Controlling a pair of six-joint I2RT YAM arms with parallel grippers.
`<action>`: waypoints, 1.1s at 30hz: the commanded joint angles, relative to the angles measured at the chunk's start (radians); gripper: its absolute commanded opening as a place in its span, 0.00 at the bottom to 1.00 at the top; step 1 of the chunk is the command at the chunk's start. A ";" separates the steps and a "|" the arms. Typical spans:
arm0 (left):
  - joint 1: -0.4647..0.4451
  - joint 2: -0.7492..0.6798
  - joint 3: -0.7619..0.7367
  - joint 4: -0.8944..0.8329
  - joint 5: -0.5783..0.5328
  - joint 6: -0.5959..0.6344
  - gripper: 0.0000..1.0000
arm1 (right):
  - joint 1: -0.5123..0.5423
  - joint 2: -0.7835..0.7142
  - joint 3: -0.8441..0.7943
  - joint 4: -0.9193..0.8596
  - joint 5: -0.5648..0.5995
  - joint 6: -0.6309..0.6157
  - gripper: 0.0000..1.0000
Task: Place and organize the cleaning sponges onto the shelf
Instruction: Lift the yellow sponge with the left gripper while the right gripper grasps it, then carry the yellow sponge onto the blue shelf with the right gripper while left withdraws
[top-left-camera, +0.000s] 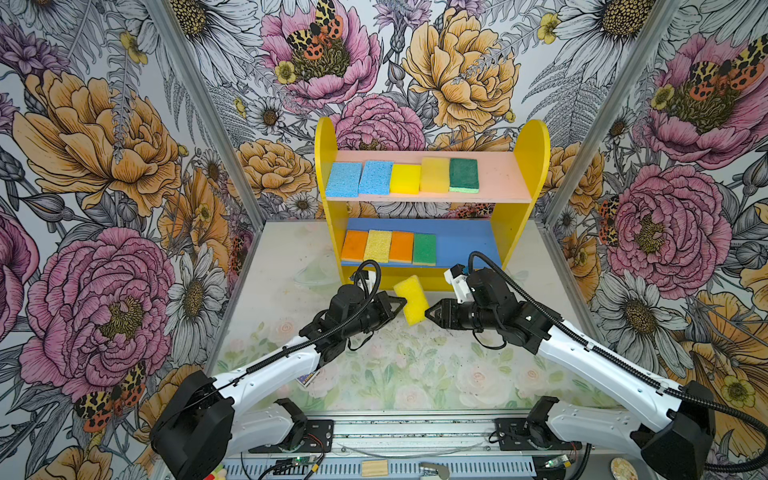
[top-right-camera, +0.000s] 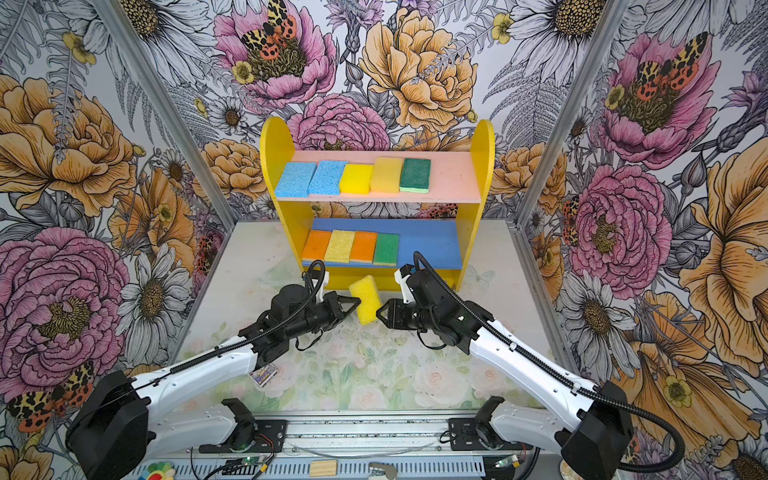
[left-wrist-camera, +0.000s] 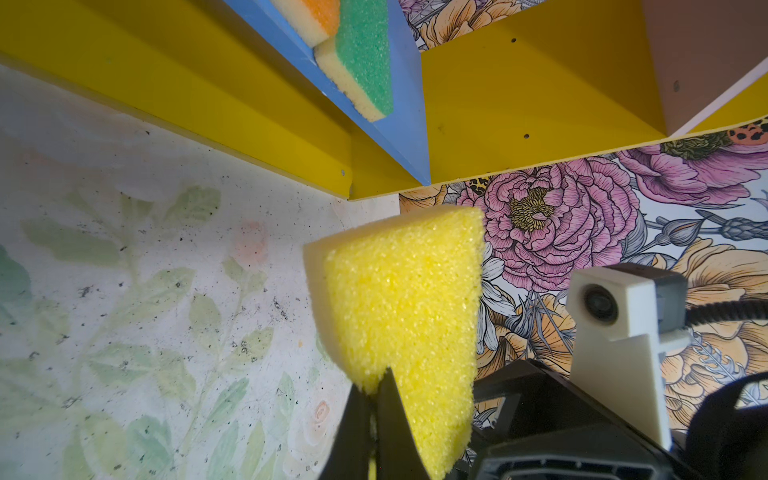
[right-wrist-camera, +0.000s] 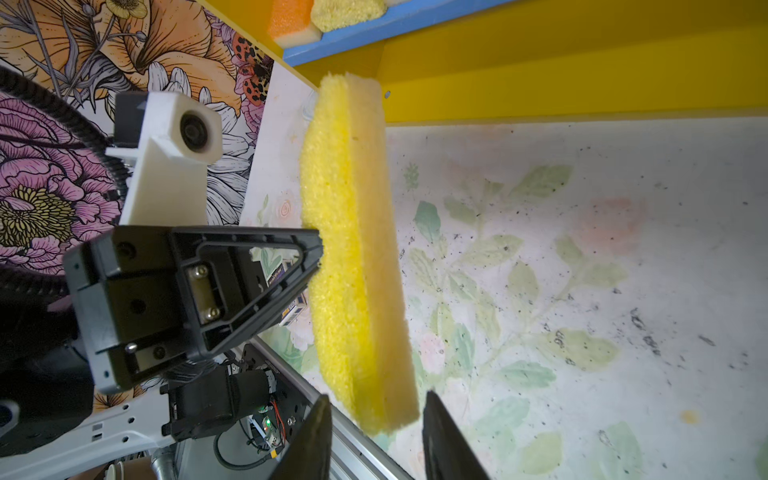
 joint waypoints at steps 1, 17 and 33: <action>-0.010 0.001 0.023 0.014 0.021 0.020 0.00 | 0.007 0.011 0.015 0.054 0.013 0.014 0.33; -0.011 -0.005 0.041 -0.020 0.025 0.041 0.00 | 0.009 0.015 0.006 0.067 0.023 0.033 0.12; 0.189 -0.305 0.111 -0.424 0.099 0.267 0.90 | -0.092 -0.096 -0.031 0.066 0.091 0.071 0.06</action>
